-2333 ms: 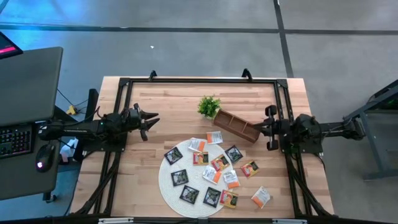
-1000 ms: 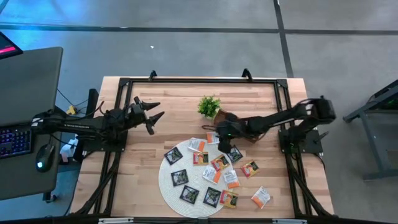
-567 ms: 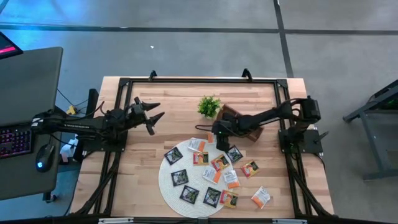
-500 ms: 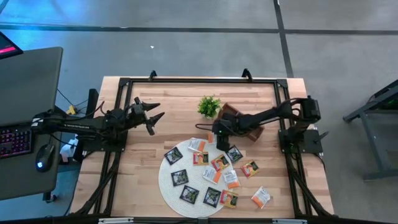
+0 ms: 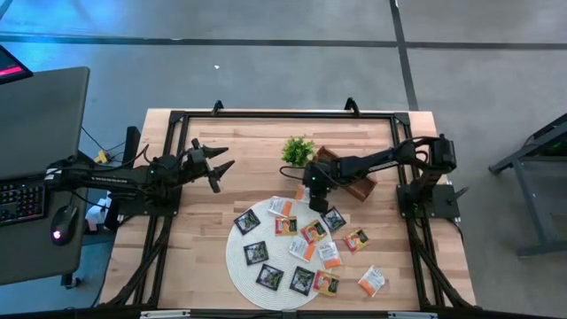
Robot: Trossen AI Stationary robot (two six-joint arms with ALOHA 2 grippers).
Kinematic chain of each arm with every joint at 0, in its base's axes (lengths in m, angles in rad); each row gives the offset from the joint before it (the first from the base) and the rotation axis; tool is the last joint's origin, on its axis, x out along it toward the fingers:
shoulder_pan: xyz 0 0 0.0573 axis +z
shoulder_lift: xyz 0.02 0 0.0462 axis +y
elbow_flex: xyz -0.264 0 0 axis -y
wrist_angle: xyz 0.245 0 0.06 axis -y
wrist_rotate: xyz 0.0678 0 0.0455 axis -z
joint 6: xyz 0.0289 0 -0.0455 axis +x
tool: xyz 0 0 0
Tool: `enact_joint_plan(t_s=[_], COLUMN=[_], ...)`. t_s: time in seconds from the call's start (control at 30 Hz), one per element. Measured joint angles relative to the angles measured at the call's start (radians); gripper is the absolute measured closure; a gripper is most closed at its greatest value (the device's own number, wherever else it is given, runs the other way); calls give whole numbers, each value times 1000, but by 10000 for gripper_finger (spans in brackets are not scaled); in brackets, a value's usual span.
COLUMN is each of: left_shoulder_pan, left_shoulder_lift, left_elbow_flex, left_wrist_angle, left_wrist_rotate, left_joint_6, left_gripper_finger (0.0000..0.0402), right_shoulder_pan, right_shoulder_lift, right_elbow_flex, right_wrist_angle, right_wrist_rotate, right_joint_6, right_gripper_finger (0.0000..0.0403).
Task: Pick & Place Tea
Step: Put the white tea bag into the middle section of the wooden organizer
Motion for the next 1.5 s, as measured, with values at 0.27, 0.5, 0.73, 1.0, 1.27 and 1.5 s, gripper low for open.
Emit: enact_joint_plan(t_s=[0.27, 0.5, 0.73, 1.0, 1.27, 1.5], left_shoulder_pan=[0, 0, 0, 0, 0, 0], left_shoulder_lift=[0, 0, 0, 0, 0, 0], left_elbow_flex=[0, 0, 0, 0, 0, 0], left_wrist_angle=[1, 2, -5, -5, -5, -4], left_wrist_rotate=[0, -5, -6, -6, -7, -7], left_joint_6=[0, 0, 0, 0, 0, 0], left_gripper_finger=[168, 168, 168, 168, 168, 168], right_shoulder_pan=[32, 129, 135, 83, 32, -3], right_shoulder_lift=[-53, -121, -147, -148, -148, -148], right_elbow_flex=[48, 232, 312, 216, 182, 175], right_wrist_angle=[-102, -611, -933, -866, -777, -761], right_wrist_rotate=[30, 497, 696, 730, 637, 543], right_joint_6=[-80, -307, -442, -714, -791, -794], right_gripper_finger=[388, 395, 398, 399, 397, 388])
